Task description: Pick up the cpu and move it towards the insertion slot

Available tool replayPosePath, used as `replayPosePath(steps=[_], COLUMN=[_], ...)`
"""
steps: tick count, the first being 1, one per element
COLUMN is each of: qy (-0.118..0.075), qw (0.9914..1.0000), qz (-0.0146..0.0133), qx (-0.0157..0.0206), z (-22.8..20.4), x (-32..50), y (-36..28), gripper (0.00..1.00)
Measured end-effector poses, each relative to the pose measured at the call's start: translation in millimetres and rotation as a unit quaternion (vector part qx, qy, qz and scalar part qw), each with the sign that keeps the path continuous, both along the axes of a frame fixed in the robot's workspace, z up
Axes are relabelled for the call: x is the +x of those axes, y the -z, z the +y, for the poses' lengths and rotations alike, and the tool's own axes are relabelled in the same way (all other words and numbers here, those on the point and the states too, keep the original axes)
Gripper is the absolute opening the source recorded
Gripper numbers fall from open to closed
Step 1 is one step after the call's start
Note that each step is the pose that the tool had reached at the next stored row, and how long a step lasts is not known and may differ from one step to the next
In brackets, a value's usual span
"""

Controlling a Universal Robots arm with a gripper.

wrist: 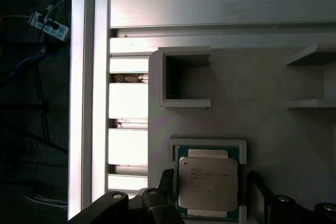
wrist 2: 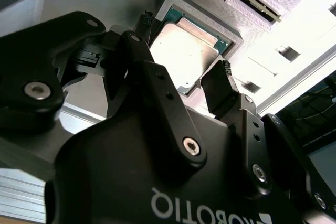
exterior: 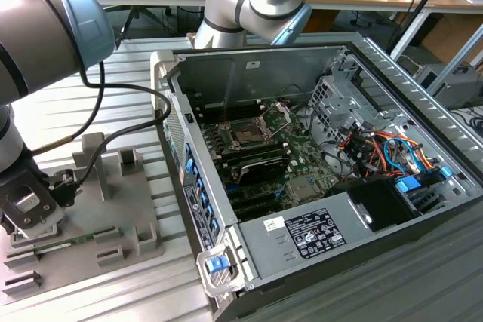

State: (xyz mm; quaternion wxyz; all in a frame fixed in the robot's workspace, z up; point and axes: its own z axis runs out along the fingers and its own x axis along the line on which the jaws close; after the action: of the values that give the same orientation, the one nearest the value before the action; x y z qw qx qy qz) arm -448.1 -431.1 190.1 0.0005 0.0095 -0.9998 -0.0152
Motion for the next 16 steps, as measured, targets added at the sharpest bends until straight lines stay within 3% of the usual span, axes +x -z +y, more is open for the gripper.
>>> replayPosePath(steps=[16], qy=[0.0], qw=[1.0], qz=[0.0], qx=[0.0], z=[0.0], x=[-1.5], y=[2.9], gripper=[0.66])
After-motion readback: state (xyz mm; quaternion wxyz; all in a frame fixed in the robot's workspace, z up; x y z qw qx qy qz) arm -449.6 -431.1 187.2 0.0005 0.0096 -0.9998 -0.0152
